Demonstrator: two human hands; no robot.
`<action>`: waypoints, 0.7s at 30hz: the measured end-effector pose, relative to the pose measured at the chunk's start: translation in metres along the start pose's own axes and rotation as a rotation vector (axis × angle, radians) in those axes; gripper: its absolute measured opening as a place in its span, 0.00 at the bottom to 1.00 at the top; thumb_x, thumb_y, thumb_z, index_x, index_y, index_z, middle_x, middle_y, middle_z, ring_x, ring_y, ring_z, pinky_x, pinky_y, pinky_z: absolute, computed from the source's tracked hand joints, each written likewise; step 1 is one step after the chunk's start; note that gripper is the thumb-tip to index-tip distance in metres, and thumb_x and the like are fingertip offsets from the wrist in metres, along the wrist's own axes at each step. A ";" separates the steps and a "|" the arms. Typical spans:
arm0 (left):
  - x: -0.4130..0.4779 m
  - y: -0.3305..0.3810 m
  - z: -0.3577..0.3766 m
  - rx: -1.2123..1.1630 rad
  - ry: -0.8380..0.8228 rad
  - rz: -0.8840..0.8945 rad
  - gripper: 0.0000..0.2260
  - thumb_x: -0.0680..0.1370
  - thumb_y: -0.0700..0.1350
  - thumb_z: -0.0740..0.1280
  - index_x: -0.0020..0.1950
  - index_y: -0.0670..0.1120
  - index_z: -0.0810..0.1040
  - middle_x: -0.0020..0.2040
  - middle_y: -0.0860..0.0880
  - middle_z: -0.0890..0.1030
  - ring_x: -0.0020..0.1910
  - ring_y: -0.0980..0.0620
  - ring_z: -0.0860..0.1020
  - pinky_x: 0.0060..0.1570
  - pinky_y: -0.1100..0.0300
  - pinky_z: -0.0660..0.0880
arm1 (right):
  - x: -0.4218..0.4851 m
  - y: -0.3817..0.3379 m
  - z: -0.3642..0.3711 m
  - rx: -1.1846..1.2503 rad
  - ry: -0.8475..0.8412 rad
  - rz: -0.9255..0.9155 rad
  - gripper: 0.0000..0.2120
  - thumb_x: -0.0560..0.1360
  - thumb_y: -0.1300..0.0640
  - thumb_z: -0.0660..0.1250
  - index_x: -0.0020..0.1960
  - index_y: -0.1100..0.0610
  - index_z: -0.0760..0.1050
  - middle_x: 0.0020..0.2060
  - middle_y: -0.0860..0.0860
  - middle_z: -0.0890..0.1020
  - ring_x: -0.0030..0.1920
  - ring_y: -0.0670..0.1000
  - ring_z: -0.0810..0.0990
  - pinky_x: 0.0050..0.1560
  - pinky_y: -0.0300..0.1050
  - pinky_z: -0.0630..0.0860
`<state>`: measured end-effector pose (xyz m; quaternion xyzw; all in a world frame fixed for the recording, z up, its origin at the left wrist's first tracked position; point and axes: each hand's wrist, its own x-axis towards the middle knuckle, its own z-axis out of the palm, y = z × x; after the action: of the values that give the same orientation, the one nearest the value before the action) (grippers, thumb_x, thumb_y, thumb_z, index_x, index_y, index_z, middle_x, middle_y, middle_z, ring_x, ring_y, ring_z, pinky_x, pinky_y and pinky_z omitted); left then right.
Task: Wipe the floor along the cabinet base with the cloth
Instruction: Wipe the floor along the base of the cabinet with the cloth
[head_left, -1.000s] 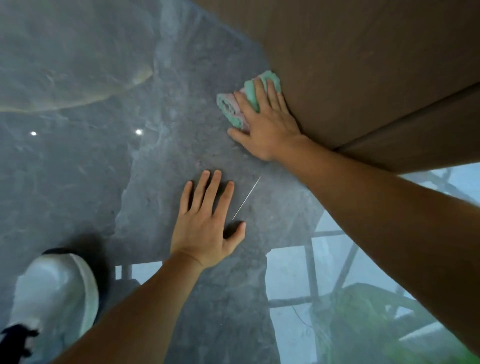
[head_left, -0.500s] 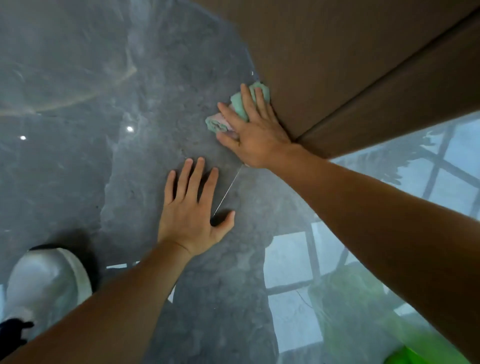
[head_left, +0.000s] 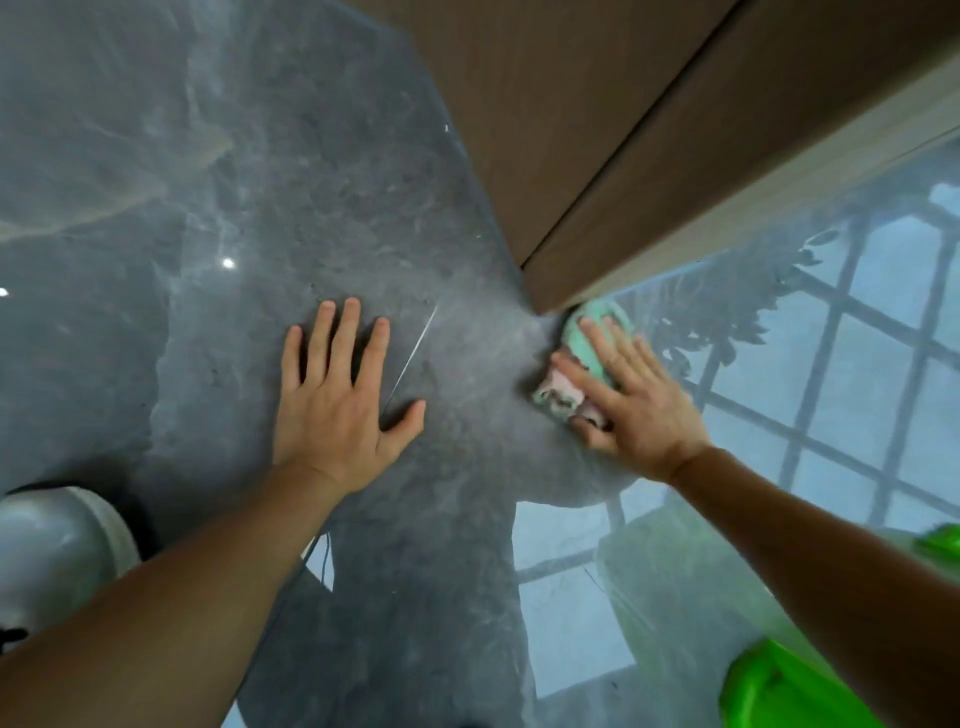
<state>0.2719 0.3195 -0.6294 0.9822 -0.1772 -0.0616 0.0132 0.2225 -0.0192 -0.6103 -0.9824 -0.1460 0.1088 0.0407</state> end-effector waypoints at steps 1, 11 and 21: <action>0.001 0.000 -0.001 0.015 -0.004 0.000 0.39 0.76 0.68 0.53 0.80 0.45 0.58 0.81 0.38 0.56 0.81 0.37 0.54 0.78 0.35 0.52 | -0.006 0.026 -0.003 0.044 0.038 0.255 0.32 0.77 0.35 0.52 0.78 0.42 0.52 0.79 0.59 0.53 0.79 0.61 0.49 0.76 0.66 0.54; 0.000 0.000 -0.003 -0.012 -0.016 0.001 0.41 0.74 0.69 0.55 0.80 0.45 0.58 0.81 0.38 0.57 0.81 0.36 0.54 0.78 0.34 0.51 | 0.010 -0.042 -0.013 0.227 -0.029 0.672 0.47 0.71 0.28 0.51 0.80 0.54 0.42 0.78 0.63 0.41 0.77 0.65 0.36 0.76 0.66 0.39; 0.000 -0.004 0.004 -0.046 0.047 0.002 0.41 0.73 0.68 0.56 0.79 0.45 0.60 0.81 0.38 0.57 0.81 0.37 0.55 0.78 0.35 0.50 | 0.015 -0.004 -0.004 -0.138 -0.091 -0.264 0.33 0.75 0.41 0.56 0.78 0.47 0.55 0.79 0.55 0.55 0.79 0.59 0.50 0.77 0.62 0.50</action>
<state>0.2726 0.3232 -0.6335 0.9826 -0.1765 -0.0426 0.0399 0.2365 -0.0115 -0.6087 -0.9492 -0.2827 0.1368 -0.0198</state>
